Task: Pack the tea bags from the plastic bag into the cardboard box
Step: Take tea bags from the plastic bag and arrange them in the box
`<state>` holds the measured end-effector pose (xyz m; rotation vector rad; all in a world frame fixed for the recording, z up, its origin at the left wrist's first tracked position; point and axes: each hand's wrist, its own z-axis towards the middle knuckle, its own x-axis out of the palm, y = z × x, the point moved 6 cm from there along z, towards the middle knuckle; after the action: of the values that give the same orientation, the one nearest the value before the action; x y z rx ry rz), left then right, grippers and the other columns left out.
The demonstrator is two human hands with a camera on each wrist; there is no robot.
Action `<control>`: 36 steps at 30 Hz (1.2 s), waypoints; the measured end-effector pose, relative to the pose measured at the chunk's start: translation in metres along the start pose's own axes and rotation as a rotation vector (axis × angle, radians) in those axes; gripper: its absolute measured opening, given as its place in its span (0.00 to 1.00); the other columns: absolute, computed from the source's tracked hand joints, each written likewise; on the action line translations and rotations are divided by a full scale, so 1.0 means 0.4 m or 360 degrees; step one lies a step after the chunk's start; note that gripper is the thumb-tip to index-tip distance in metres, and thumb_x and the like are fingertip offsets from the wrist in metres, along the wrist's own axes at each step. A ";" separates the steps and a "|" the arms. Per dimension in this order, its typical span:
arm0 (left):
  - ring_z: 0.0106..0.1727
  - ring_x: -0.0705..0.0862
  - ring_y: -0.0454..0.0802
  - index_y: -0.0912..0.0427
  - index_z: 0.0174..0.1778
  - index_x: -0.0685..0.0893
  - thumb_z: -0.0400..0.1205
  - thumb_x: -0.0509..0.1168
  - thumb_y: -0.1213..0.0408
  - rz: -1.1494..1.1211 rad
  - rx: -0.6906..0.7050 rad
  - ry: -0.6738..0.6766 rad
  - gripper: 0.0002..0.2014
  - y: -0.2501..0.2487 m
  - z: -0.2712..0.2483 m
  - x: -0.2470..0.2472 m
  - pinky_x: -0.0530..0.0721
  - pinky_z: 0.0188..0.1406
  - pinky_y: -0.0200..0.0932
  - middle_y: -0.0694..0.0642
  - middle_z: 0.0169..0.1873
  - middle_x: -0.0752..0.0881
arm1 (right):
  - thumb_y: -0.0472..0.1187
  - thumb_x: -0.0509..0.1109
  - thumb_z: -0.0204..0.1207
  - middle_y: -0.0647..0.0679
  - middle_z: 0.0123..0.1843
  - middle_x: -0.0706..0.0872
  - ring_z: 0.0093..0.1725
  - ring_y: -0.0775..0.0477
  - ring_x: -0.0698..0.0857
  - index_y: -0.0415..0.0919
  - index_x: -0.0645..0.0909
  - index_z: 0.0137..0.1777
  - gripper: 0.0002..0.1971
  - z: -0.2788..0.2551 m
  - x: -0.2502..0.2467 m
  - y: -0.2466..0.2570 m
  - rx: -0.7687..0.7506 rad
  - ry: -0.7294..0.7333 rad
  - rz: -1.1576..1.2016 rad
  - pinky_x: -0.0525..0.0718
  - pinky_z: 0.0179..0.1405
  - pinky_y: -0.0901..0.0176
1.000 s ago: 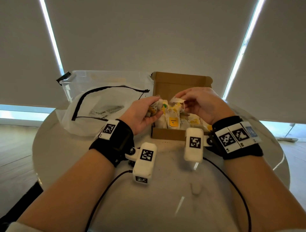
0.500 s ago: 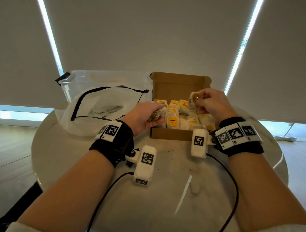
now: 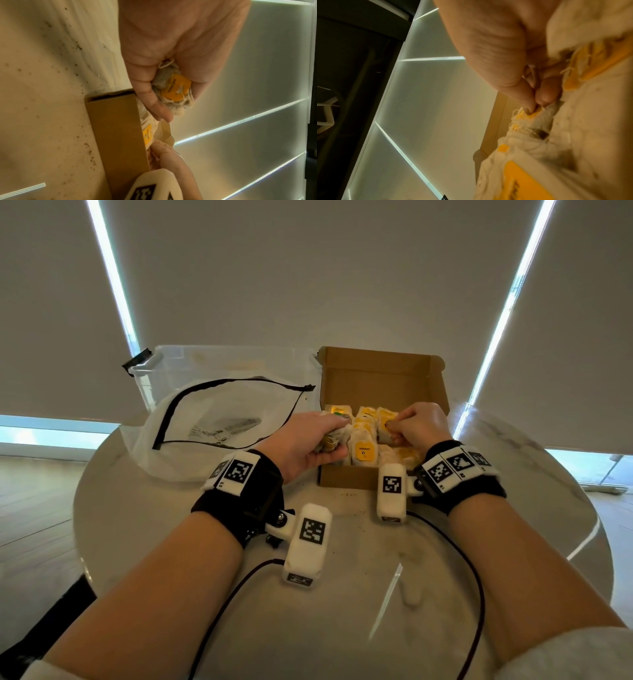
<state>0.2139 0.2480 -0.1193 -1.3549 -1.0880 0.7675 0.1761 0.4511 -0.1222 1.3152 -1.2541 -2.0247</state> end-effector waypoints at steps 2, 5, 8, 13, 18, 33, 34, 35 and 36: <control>0.45 0.84 0.46 0.65 0.66 0.78 0.83 0.63 0.68 0.0020 0.0001 0.0003 0.15 0.003 0.002 0.000 0.89 0.44 0.40 0.55 0.48 0.82 | 0.35 0.75 0.73 0.43 0.36 0.86 0.31 0.52 0.85 0.35 0.84 0.44 0.04 -0.003 0.004 -0.001 -0.0033 0.0065 -0.0018 0.90 0.45 0.52; 0.49 0.85 0.49 0.63 0.59 0.81 0.84 0.63 0.66 -0.0150 -0.0048 -0.0020 0.10 0.006 0.000 -0.002 0.89 0.43 0.39 0.59 0.51 0.83 | 0.36 0.74 0.73 0.42 0.43 0.87 0.37 0.50 0.86 0.37 0.86 0.42 0.02 -0.005 -0.008 0.010 -0.0111 0.0042 -0.0026 0.89 0.44 0.55; 0.50 0.86 0.53 0.64 0.58 0.81 0.83 0.63 0.63 -0.0471 -0.0138 -0.0001 0.11 0.008 -0.006 0.001 0.90 0.37 0.39 0.66 0.55 0.85 | 0.38 0.72 0.75 0.48 0.44 0.85 0.46 0.48 0.84 0.47 0.82 0.36 0.08 -0.025 -0.039 0.045 -0.0258 -0.0077 -0.0070 0.87 0.51 0.50; 0.44 0.88 0.54 0.67 0.62 0.80 0.82 0.65 0.62 -0.0669 -0.0148 0.0058 0.16 0.001 -0.013 0.005 0.88 0.31 0.38 0.68 0.52 0.86 | 0.53 0.67 0.78 0.51 0.43 0.84 0.36 0.55 0.80 0.45 0.83 0.49 0.12 -0.138 -0.030 0.136 -0.0467 0.0449 -0.0002 0.80 0.33 0.64; 0.46 0.88 0.53 0.64 0.64 0.81 0.82 0.64 0.63 -0.0652 -0.0063 0.0092 0.16 -0.002 -0.006 0.003 0.89 0.41 0.40 0.66 0.52 0.85 | 0.50 0.71 0.74 0.54 0.45 0.82 0.40 0.58 0.80 0.47 0.81 0.55 0.13 -0.190 0.011 0.172 -0.0561 0.0684 -0.0004 0.76 0.30 0.69; 0.37 0.84 0.46 0.58 0.57 0.81 0.80 0.65 0.72 -0.0157 0.0068 0.0095 0.11 -0.006 0.000 0.002 0.84 0.32 0.34 0.62 0.51 0.86 | 0.23 0.60 0.79 0.40 0.46 0.83 0.32 0.51 0.80 0.36 0.77 0.56 0.11 -0.163 -0.011 0.142 -0.0046 0.0559 0.0869 0.84 0.28 0.64; 0.37 0.84 0.46 0.58 0.57 0.82 0.81 0.65 0.71 -0.0160 0.0115 0.0078 0.10 -0.010 -0.001 0.003 0.83 0.32 0.33 0.60 0.49 0.86 | 0.24 0.60 0.79 0.39 0.46 0.83 0.31 0.51 0.80 0.36 0.77 0.56 0.11 -0.164 -0.009 0.142 -0.0037 0.0568 0.0848 0.84 0.27 0.64; 0.37 0.83 0.45 0.58 0.58 0.82 0.81 0.64 0.70 -0.0169 0.0162 0.0066 0.10 -0.014 -0.001 0.001 0.83 0.32 0.33 0.59 0.48 0.86 | 0.24 0.60 0.79 0.39 0.45 0.82 0.31 0.51 0.79 0.37 0.77 0.55 0.11 -0.165 -0.006 0.141 -0.0020 0.0585 0.0836 0.83 0.26 0.64; 0.38 0.83 0.45 0.57 0.59 0.82 0.82 0.63 0.68 -0.0181 0.0197 0.0064 0.10 -0.017 -0.002 0.000 0.82 0.33 0.34 0.58 0.49 0.86 | 0.24 0.60 0.79 0.40 0.43 0.82 0.29 0.51 0.79 0.37 0.77 0.54 0.11 -0.166 -0.003 0.139 0.0010 0.0621 0.0843 0.82 0.25 0.64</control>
<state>0.2135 0.2471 -0.1125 -1.1892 -1.0589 0.7093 0.2281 0.3935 -0.0839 1.1512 -1.2528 -1.3282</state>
